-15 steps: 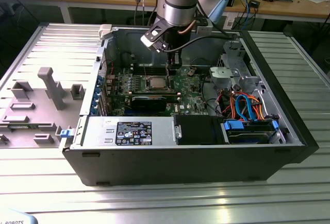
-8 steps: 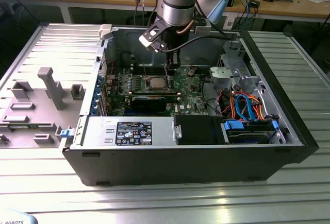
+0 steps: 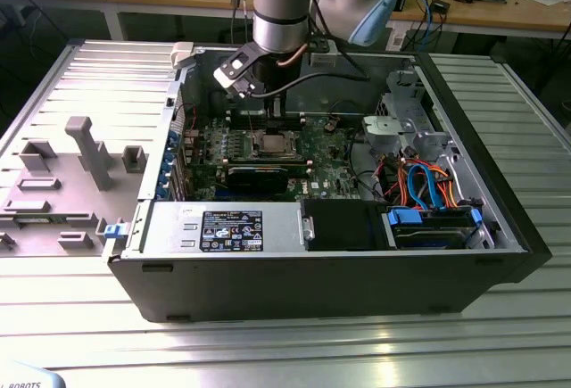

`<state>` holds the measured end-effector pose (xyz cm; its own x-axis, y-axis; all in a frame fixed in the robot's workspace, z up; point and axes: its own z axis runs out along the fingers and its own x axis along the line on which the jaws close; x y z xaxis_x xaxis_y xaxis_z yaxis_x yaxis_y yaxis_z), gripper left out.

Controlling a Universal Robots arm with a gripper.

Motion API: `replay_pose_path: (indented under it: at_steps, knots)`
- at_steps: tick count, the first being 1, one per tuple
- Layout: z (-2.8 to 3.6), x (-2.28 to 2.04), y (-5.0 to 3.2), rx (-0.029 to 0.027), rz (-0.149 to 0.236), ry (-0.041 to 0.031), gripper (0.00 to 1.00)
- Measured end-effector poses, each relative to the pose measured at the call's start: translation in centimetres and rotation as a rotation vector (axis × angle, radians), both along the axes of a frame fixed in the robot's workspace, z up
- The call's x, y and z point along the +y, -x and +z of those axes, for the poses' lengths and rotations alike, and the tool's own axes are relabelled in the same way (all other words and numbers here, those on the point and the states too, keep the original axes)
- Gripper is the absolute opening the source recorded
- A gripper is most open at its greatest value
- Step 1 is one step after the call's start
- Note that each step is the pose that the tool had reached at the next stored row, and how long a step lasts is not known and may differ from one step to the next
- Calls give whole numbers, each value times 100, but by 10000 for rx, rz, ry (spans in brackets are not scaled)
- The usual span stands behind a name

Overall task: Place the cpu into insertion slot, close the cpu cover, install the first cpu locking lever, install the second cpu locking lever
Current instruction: 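Close the cpu cover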

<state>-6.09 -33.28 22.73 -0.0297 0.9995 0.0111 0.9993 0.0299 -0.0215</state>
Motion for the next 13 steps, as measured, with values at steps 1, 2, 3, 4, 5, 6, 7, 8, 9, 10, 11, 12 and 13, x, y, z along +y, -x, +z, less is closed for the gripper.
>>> replay_pose_path:
  at_steps: [1, 2, 3, 4, 5, 6, 7, 8, 9, 10, 11, 12, 13]
  knots:
    - [-6, 0, 2, 40, 11, 0, 11]
    - [-15, 0, 8, 54, 23, 0, 11]
    - [-21, 0, 15, 60, 38, 1, 11]
    - [-27, -1, 28, 65, 62, 3, 11]
    - [-31, -2, 40, 68, 85, 6, 11]
    - [-42, -3, 64, 66, 131, 7, 11]
    - [-50, -5, 84, 67, 166, 9, 11]
    - [-56, -6, 95, 68, 181, 9, 11]
    - [-67, -7, 117, 68, 199, 8, 11]
    - [-76, -7, 130, 68, 202, 8, 11]
    - [-85, -7, 137, 67, 204, 7, 11]
    - [-100, -8, 144, 68, 204, 8, 11]
    - [-119, -8, 148, 68, 204, 8, 11]
